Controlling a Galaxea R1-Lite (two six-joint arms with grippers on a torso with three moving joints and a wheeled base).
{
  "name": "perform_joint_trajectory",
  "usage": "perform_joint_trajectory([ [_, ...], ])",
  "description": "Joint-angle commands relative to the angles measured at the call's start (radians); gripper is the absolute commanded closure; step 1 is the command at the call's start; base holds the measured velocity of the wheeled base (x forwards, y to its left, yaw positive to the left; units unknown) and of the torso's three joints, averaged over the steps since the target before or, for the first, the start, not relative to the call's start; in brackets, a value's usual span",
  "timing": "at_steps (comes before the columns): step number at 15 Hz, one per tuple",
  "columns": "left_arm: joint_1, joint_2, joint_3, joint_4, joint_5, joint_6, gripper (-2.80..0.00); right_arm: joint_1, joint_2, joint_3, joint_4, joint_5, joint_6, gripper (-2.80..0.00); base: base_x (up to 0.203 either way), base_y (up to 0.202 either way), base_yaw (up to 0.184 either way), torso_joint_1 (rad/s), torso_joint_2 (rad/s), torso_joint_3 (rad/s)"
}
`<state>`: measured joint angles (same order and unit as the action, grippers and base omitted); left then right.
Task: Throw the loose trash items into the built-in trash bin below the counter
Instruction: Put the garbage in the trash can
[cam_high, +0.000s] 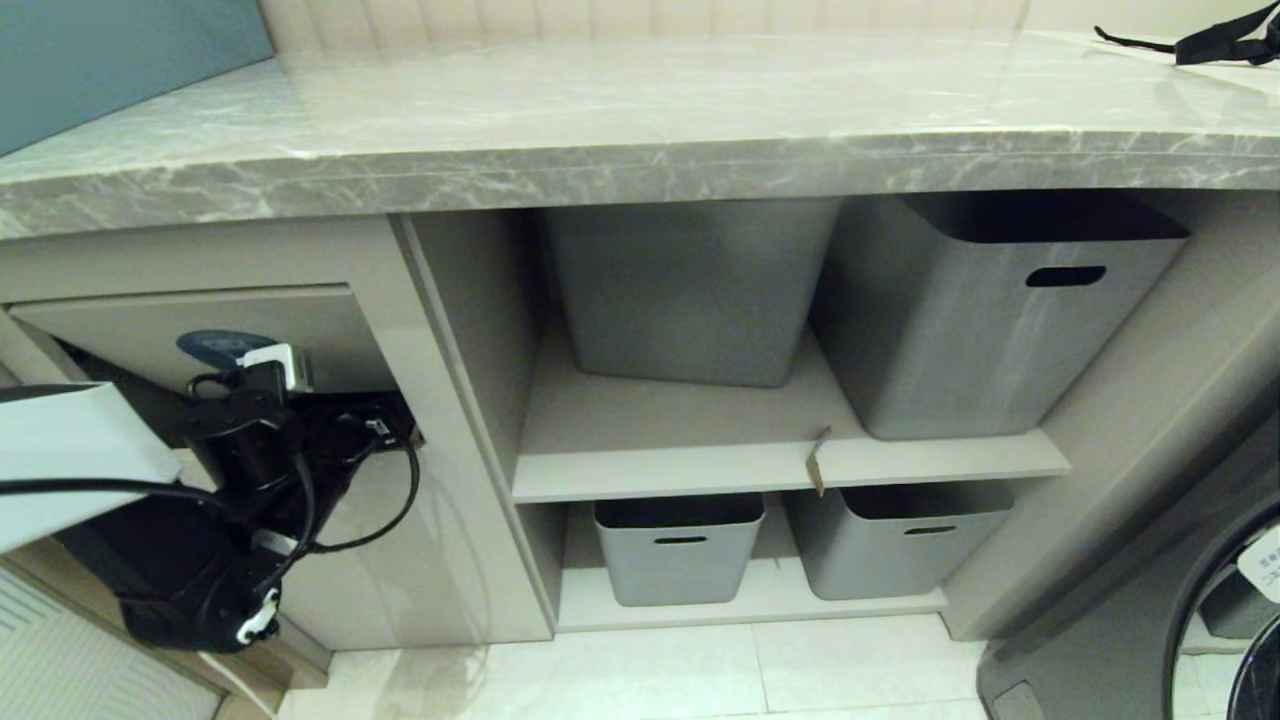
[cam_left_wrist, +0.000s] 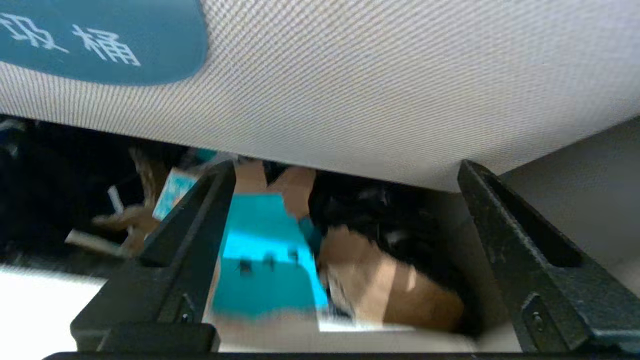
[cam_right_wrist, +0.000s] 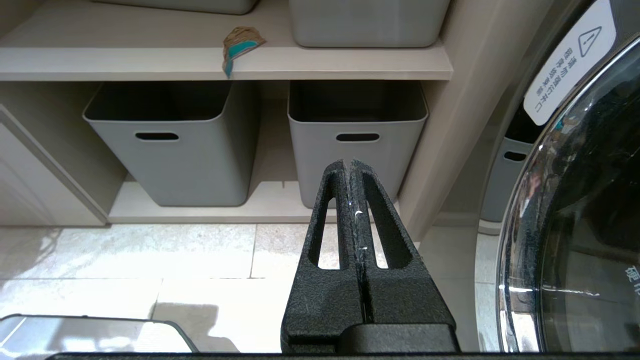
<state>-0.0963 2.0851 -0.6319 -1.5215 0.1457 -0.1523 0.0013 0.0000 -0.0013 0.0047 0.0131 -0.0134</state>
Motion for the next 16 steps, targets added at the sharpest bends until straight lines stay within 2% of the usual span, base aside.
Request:
perform_joint_trajectory([
  [1, 0.0, -0.055, 0.05, -0.009, 0.006, -0.002, -2.8, 0.0, 0.0, 0.001, 0.0, 0.001, -0.002, 0.0, 0.0, 0.0, 0.0, 0.0, 0.0, 0.0],
  [3, 0.007, -0.094, 0.098, -0.009, 0.014, -0.004, -2.8, 0.0, 0.0, 0.001, 0.0, 0.001, 0.0, 0.0, 0.0, 0.0, 0.0, 0.0, 0.0, 0.0],
  [6, 0.018, -0.113, 0.071, -0.009, 0.013, 0.001, -2.8, 0.0, 0.0, 0.0, 0.0, 0.001, -0.001, 0.0, 0.0, 0.0, 0.0, 0.0, 0.0, 0.0],
  [9, 0.022, -0.139, 0.152, -0.009, 0.02, 0.001, -2.8, 0.0, 0.0, 0.0, 0.0, 0.001, 0.0, 0.0, 0.0, 0.0, 0.0, 0.0, 0.0, 0.0],
  [12, 0.024, -0.145, 0.18, -0.009, 0.061, -0.003, -2.8, 0.0, 0.0, 0.0, 0.0, 0.001, -0.001, 0.0, 0.0, 0.0, 0.0, 0.0, 0.0, 0.0],
  [16, 0.023, -0.149, 0.231, -0.009, 0.068, -0.006, -2.8, 0.0, 0.0, 0.001, 0.0, 0.001, 0.0, 0.0, 0.0, 0.0, 0.0, 0.0, 0.0, 0.0],
])
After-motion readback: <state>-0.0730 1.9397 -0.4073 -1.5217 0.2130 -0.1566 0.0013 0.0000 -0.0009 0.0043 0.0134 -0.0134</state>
